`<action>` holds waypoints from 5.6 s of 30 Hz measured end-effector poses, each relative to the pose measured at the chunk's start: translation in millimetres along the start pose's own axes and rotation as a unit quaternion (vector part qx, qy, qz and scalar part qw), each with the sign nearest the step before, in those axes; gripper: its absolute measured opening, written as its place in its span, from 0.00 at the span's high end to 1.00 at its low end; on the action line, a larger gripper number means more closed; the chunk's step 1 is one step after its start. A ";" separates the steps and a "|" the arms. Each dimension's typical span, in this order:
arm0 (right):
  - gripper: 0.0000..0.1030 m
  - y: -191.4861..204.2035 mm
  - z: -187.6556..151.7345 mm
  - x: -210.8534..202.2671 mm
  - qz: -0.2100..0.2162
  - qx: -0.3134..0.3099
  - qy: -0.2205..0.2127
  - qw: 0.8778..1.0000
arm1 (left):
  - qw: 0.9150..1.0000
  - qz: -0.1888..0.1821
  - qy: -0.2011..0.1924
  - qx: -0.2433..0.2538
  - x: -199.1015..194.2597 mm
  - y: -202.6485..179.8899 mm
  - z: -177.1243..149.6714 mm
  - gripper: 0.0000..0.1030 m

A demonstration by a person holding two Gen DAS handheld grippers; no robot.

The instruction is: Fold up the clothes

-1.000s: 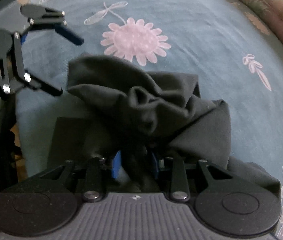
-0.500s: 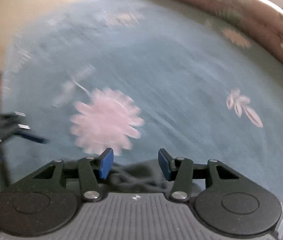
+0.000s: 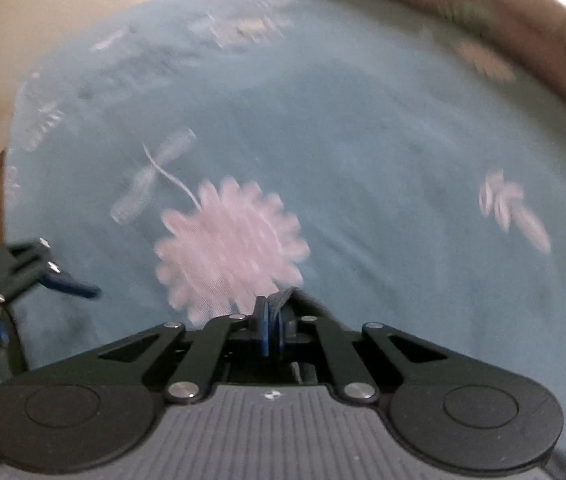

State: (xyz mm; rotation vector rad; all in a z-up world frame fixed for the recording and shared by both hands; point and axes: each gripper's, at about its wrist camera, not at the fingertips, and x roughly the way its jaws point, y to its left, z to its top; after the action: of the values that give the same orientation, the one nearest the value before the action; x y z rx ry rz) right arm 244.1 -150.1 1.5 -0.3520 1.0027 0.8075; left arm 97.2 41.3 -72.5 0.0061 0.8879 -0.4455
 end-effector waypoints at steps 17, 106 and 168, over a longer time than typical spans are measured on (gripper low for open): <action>0.83 -19.2 39.8 -11.6 -0.078 -0.032 -0.037 0.996 | 1.000 0.008 -0.004 -0.008 -8.1 9.1 -3.5 0.01; 0.50 -33.2 -131.7 -58.9 -0.148 0.259 -0.173 0.939 | 0.984 -0.046 -0.090 -0.147 107.9 95.8 99.1 0.04; 0.39 -41.0 -157.0 -62.2 -0.159 0.296 -0.166 0.927 | 0.960 0.084 -0.120 -0.238 117.0 195.0 229.9 0.98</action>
State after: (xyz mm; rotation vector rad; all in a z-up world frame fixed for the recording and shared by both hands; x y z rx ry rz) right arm 161.0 -299.5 -30.0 0.1434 0.7938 0.2289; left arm 406.7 131.8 -48.3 -0.4035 0.7297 -0.0624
